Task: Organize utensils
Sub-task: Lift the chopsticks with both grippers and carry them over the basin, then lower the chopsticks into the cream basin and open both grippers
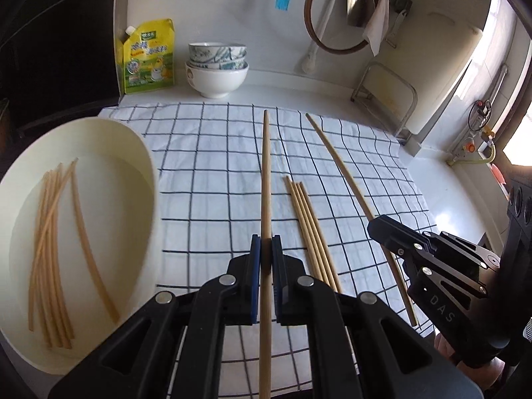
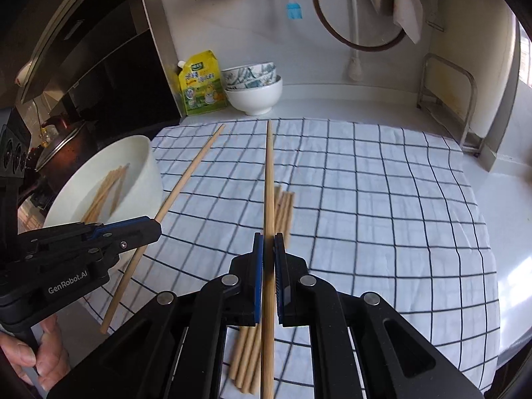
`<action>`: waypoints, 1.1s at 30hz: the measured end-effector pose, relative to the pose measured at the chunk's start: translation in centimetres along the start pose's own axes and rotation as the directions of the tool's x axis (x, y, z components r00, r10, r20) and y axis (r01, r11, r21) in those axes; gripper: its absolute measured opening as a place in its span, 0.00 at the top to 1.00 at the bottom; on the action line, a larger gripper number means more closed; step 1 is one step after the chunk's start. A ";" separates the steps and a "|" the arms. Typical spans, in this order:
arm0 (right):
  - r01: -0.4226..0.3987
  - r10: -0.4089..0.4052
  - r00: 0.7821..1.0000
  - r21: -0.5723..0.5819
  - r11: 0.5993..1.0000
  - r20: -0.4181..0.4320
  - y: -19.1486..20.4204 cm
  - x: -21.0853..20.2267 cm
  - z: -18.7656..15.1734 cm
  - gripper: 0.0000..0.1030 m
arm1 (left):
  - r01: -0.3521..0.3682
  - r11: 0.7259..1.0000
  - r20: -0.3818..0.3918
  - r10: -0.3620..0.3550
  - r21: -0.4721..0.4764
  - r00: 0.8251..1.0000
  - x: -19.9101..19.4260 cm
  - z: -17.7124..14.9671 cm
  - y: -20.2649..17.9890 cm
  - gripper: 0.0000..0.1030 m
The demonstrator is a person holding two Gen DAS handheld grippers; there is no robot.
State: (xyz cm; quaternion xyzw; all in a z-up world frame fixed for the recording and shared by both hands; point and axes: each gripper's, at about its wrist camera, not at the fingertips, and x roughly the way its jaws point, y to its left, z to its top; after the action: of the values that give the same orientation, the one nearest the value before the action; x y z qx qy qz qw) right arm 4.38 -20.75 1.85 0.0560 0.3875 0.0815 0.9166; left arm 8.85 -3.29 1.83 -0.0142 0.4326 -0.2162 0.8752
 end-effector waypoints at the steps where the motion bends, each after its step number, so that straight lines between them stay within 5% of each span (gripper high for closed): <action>1: -0.017 0.017 1.000 -0.013 1.000 0.009 1.1 0.2 0.7 0.94 | -0.010 1.000 0.016 0.010 -0.006 1.000 -0.8 0.3 0.8 0.93; 7: -0.129 0.129 0.992 -0.040 0.991 0.013 7.5 2.8 4.0 0.94 | -0.111 0.991 0.091 0.118 -0.079 0.989 -4.5 1.2 7.5 0.93; 16: -0.215 0.205 0.974 -0.104 0.971 -0.096 16.7 9.2 5.6 0.94 | -0.231 0.952 0.058 0.247 -0.201 0.967 -5.1 0.3 18.0 0.93; 25: -0.214 0.186 0.963 -0.136 0.967 -0.195 20.5 13.0 4.7 0.94 | -0.221 0.949 -0.006 0.225 -0.224 0.974 -2.6 -0.8 21.3 0.93; 33: -0.201 0.170 0.965 -0.146 0.969 -0.201 20.8 13.4 4.5 0.94 | -0.229 0.938 -0.030 0.229 -0.259 0.973 -1.8 -1.4 22.3 0.89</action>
State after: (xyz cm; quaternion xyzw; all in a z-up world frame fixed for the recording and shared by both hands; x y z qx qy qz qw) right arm 14.57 2.08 -0.97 0.0081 0.4566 0.2037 0.8660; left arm 15.00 17.87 -2.38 -0.0790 0.4555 -0.0541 0.8851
